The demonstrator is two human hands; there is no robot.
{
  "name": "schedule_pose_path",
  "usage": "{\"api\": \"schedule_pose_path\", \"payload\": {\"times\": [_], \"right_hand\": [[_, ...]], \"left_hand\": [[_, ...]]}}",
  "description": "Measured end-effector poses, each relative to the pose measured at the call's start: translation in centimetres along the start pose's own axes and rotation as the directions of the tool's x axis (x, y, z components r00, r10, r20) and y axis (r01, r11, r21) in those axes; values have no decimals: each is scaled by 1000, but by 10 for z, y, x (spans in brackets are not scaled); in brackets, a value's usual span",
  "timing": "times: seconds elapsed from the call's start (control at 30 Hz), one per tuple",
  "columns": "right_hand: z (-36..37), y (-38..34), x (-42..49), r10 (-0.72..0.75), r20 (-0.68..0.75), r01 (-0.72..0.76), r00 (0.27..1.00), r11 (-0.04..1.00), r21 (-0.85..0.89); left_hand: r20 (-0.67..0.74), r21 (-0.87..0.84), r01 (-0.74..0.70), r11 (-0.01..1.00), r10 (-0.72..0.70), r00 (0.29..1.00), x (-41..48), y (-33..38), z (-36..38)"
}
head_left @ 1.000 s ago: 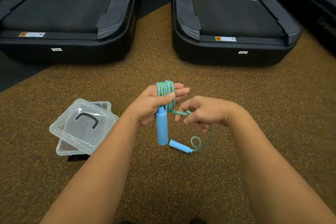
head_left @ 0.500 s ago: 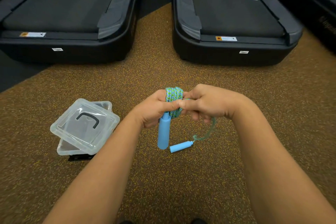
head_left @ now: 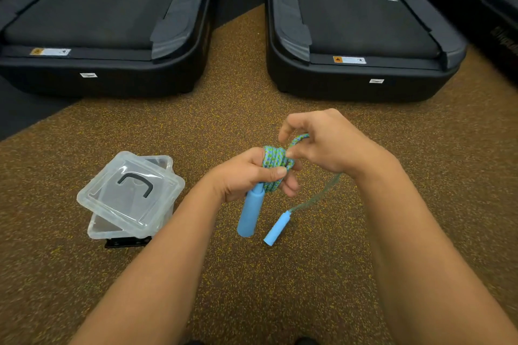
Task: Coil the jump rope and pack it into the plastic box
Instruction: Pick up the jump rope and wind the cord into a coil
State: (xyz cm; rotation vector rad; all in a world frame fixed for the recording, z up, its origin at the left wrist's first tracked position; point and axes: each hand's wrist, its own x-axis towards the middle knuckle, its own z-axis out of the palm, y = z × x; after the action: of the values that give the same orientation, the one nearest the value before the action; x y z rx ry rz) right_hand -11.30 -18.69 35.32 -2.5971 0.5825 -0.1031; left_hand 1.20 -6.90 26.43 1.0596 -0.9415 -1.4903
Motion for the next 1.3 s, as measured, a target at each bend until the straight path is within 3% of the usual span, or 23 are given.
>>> {"api": "schedule_pose_path", "payload": {"times": [0.13, 0.27, 0.4, 0.53, 0.63, 0.77, 0.93, 1.07, 1.2, 1.3], "right_hand": [[2, 5, 4, -96, 2, 96, 995, 993, -65], [5, 11, 7, -135, -54, 136, 989, 991, 12], [14, 20, 9, -101, -136, 119, 985, 984, 132], [26, 31, 10, 30, -182, 31, 983, 946, 324], [38, 38, 11, 134, -145, -45, 980, 867, 496], [50, 45, 8, 265, -100, -109, 959, 672, 732], [72, 44, 8, 245, 50, -193, 968, 602, 775], [89, 36, 8, 112, 209, -237, 972, 445, 864], [113, 28, 2, 114, 111, -157, 987, 617, 771], [120, 32, 2, 194, 160, -248, 968, 618, 746]], "left_hand": [[16, 37, -1, 999, 0, 1000, -1, 1, -1], [66, 7, 13, 1000, -13, 998, -3, 3, 2], [100, -46, 23, 999, -18, 995, -5, 7, 5], [99, -66, 25, 998, -18, 995, -6, 8, 5], [116, -77, 31, 997, -22, 993, -7, 9, 7], [196, -118, 40, 992, -17, 980, -9, 11, 12], [244, -252, -17, 968, 80, 966, -8, 11, 16], [123, -402, -122, 907, 186, 975, -7, 13, 13], [7, -461, -218, 860, 249, 968, -4, 10, 7], [-85, -446, -279, 851, 270, 959, -3, 9, 4]]}}
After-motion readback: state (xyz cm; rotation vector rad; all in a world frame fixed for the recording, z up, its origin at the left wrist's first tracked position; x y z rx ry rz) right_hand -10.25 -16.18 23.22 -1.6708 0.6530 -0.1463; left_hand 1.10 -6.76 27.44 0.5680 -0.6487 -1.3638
